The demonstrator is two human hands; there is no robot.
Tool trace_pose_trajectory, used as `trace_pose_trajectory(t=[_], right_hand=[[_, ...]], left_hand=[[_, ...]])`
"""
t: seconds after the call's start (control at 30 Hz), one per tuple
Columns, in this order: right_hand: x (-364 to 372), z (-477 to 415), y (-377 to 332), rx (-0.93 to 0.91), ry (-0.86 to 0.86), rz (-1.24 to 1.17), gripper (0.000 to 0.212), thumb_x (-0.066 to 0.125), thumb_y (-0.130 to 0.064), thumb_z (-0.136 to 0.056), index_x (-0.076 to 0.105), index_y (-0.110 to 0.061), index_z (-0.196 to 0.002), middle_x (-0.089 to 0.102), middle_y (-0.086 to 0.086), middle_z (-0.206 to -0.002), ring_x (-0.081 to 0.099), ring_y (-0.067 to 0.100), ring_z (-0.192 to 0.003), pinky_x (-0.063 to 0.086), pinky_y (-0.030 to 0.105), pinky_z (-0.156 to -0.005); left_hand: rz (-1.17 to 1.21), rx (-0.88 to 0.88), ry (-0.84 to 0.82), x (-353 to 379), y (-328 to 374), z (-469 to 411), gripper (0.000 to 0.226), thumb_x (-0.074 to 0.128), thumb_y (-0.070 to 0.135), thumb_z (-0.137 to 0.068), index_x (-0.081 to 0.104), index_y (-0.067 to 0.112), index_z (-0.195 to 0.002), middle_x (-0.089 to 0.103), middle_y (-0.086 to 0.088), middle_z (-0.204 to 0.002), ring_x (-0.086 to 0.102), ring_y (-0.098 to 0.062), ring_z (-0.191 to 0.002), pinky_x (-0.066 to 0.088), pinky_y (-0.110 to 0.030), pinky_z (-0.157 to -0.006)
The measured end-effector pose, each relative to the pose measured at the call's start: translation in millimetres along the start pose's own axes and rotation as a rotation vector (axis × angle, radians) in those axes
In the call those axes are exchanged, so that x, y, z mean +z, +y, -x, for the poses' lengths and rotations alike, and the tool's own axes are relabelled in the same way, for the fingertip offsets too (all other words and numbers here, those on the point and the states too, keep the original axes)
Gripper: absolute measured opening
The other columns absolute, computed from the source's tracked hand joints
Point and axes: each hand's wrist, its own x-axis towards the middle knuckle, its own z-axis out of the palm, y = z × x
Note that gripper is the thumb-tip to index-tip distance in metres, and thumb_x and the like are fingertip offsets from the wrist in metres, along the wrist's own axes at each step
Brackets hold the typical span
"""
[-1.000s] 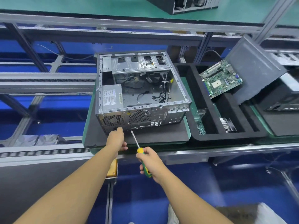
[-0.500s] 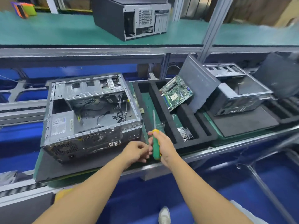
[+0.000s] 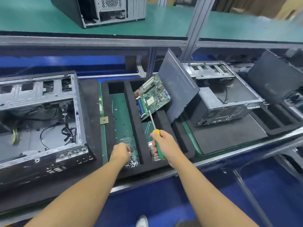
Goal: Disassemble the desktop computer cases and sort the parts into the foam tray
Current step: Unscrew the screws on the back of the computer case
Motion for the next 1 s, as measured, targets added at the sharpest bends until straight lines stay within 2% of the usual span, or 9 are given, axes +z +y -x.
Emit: trace_pose_trajectory(t=[0.13,0.2,0.27,0.33,0.43,0.67,0.83,0.93,1.0], right_hand=[[1,-13,-11,-0.01,-0.024,-0.013,0.021,0.057,-0.032,-0.095,0.062,-0.012,-0.098,0.06,0.002,-0.072,0.052,0.016,-0.058,0.05,0.033,-0.055],[9,-15,-19,-0.02,-0.038,-0.06,0.025,0.058,-0.03,-0.096,0.062,-0.007,-0.101,0.058,0.002,-0.071,0.05,0.016,-0.055,0.049,0.032,-0.052],[21,-14,-28,-0.044,-0.067,-0.126,0.022,0.058,-0.03,-0.094,0.063,-0.009,-0.099,0.056,0.002,-0.067,0.048,0.015,-0.051,0.046,0.029,-0.049],[36,-10,-34,-0.084,-0.116,-0.224,0.018,0.053,-0.027,-0.097,0.064,-0.013,-0.096,0.054,0.002,-0.064,0.046,0.016,-0.048,0.043,0.027,-0.046],[66,0,-41,-0.105,-0.189,-0.419,0.024,0.043,-0.023,-0.102,0.063,-0.011,-0.096,0.05,0.004,-0.061,0.044,0.018,-0.045,0.038,0.027,-0.047],[187,61,-49,-0.173,-0.326,-0.619,0.029,0.038,-0.025,-0.099,0.06,-0.009,-0.09,0.044,0.004,-0.057,0.041,0.018,-0.042,0.034,0.024,-0.044],[272,111,-39,-0.189,-0.293,-0.622,0.031,0.032,-0.021,-0.103,0.059,-0.008,-0.096,0.048,0.006,-0.061,0.043,0.018,-0.046,0.038,0.025,-0.045],[316,137,-24,-0.184,-0.255,-0.608,0.026,0.037,-0.017,-0.106,0.062,-0.009,-0.106,0.057,0.006,-0.069,0.052,0.017,-0.054,0.047,0.029,-0.05],[340,155,-15,-0.17,-0.216,-0.558,0.023,0.041,-0.014,-0.107,0.063,-0.012,-0.114,0.063,0.006,-0.074,0.057,0.016,-0.06,0.051,0.029,-0.054]], left_hand=[[-0.052,-0.023,0.046,-7,1,-1,0.027,0.05,-0.003,-0.094,0.072,0.009,-0.085,0.074,-0.011,-0.094,0.073,-0.026,-0.083,0.059,-0.037,-0.082],[-0.041,-0.004,0.022,-15,3,-2,0.031,0.045,0.001,-0.096,0.066,0.007,-0.074,0.075,-0.009,-0.079,0.074,-0.021,-0.066,0.061,-0.034,-0.067],[-0.041,0.071,-0.025,-27,7,3,0.034,0.046,0.014,-0.1,0.063,0.01,-0.072,0.072,-0.005,-0.062,0.067,-0.015,-0.048,0.053,-0.023,-0.05],[-0.066,0.194,-0.06,-42,9,14,0.04,0.048,0.033,-0.102,0.067,0.018,-0.07,0.067,-0.001,-0.057,0.062,-0.012,-0.05,0.046,-0.024,-0.055],[-0.117,0.326,-0.086,-70,6,42,0.043,0.045,0.04,-0.1,0.065,0.026,-0.065,0.066,0.001,-0.067,0.059,-0.015,-0.064,0.049,-0.031,-0.067],[-0.111,0.457,0.036,-148,-83,125,0.018,0.048,0.026,-0.099,0.064,0.019,-0.099,0.071,-0.01,-0.106,0.062,-0.028,-0.098,0.045,-0.034,-0.082],[-0.135,0.488,0.38,-208,-178,165,0.013,0.048,0.027,-0.092,0.06,0.026,-0.098,0.068,-0.001,-0.103,0.062,-0.026,-0.095,0.046,-0.035,-0.074],[-0.177,0.483,0.554,-253,-240,178,0.015,0.056,0.029,-0.09,0.059,0.024,-0.105,0.057,0.004,-0.109,0.056,-0.02,-0.102,0.049,-0.039,-0.086],[-0.342,0.422,0.538,-282,-277,182,0.036,0.063,0.04,-0.088,0.057,0.026,-0.12,0.05,0.005,-0.13,0.051,-0.02,-0.118,0.046,-0.043,-0.098]])
